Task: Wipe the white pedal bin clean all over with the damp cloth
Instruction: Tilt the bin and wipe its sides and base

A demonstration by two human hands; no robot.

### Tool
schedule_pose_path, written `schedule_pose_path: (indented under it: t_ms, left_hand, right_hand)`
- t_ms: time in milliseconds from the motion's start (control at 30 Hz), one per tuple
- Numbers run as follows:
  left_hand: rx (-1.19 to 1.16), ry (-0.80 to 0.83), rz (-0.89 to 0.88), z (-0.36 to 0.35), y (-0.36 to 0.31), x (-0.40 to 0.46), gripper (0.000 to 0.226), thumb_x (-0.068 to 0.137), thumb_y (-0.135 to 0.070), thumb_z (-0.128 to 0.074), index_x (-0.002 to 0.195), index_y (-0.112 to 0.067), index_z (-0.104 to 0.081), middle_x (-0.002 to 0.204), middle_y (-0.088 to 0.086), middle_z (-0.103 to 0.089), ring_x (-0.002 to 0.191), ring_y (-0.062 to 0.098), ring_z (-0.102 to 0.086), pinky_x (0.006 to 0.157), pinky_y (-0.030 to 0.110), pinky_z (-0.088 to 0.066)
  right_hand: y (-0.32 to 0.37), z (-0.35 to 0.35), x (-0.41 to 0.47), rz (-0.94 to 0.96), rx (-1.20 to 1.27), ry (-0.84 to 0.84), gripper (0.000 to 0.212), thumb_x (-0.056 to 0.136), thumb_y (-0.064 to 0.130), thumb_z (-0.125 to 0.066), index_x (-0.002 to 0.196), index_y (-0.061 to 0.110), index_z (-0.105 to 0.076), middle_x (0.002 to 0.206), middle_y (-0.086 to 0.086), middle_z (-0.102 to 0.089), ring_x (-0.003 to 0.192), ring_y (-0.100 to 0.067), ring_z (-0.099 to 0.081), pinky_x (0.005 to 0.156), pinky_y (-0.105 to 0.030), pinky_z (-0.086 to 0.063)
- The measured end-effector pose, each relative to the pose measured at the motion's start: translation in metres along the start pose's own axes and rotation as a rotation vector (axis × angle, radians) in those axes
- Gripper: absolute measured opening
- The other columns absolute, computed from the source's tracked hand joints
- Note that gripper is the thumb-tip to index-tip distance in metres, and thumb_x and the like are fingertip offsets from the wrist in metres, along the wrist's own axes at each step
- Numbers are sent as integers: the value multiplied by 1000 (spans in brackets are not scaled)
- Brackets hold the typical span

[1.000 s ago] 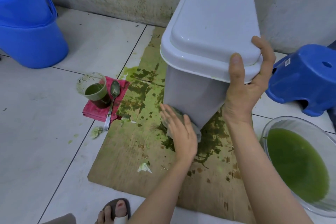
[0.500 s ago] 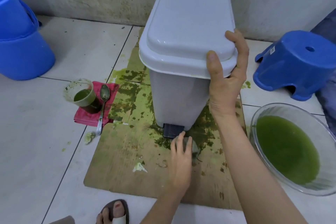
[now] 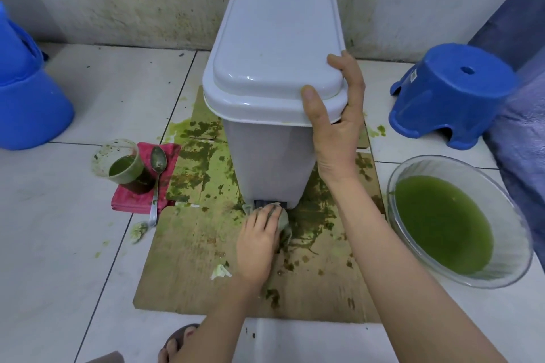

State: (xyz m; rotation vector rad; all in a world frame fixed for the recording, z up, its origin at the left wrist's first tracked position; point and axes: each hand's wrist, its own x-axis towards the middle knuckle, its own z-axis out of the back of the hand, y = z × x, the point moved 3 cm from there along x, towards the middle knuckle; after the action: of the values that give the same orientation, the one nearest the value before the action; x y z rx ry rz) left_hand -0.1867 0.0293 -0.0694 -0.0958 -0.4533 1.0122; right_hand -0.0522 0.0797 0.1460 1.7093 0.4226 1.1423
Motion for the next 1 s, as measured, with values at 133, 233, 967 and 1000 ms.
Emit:
schedule_pose_path:
  t_ms: [133, 233, 967, 1000]
  left_hand:
    - [-211, -85, 343, 58, 0, 25, 29, 98, -37, -40, 111, -21, -60, 99, 0, -62, 85, 22, -59, 78, 43, -46]
    - [-595, -142, 439, 104, -4, 41, 27, 98, -37, -41, 89, -14, -53, 81, 3, -58, 77, 21, -57, 70, 41, -45]
    - [-1100, 328, 472, 182, 2, 51, 81, 67, -31, -78, 138, -40, -39, 136, -2, -47, 119, 19, -55, 94, 41, -52]
    - [-971, 341, 432, 180, 5, 51, 78, 69, -39, -75, 138, -42, -38, 142, -6, -40, 125, 19, -49, 98, 42, -49]
  right_hand:
    - [14, 7, -9, -134, -31, 74, 47, 87, 35, -61, 129, 39, -40, 153, 0, -26, 140, -5, -23, 112, -17, -25]
    - [14, 19, -45, -359, 8, 132, 76, 87, 45, -57, 146, 40, -10, 155, 18, -11, 140, 4, -15, 115, -27, -23]
    - [-2, 38, -111, -908, 303, 311, 5, 90, 10, -58, 94, 8, -59, 101, -13, -67, 98, -22, -61, 81, -31, -49]
    - [-4, 38, -112, -899, 303, 301, 3, 90, 11, -58, 92, 9, -58, 101, -14, -66, 98, -23, -61, 80, -31, -50]
